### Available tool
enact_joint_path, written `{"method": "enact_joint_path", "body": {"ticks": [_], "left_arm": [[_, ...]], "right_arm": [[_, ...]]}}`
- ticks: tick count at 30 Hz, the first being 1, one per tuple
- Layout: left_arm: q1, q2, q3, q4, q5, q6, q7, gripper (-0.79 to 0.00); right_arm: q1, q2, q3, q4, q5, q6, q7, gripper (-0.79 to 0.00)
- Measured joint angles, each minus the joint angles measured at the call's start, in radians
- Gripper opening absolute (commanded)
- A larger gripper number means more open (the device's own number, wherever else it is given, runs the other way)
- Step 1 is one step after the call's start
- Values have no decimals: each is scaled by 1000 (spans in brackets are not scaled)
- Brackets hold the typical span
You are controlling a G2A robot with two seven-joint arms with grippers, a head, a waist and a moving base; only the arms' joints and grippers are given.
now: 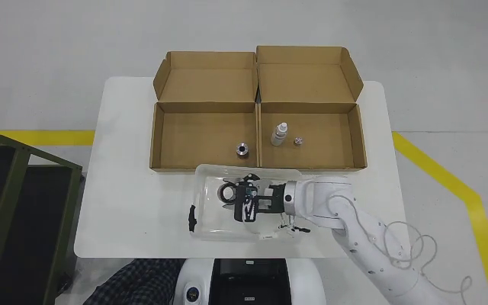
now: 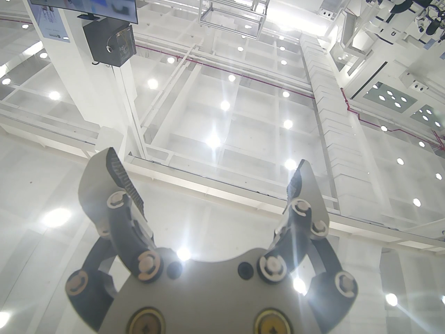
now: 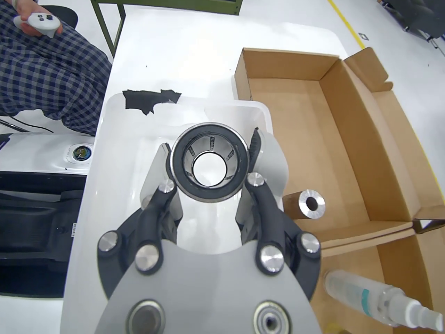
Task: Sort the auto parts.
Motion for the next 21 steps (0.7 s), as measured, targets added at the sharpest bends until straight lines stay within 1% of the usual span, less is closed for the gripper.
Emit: {"method": "enact_joint_path", "body": {"ticks": [9, 21], "left_arm": [[0, 0, 0, 0, 0, 0, 0, 0], [0, 0, 0, 0, 0, 0, 0, 0]], "right_arm": [[-42, 21, 100, -146, 37, -6, 0, -785], [-97, 46, 230, -288, 76, -17, -18, -785]]}}
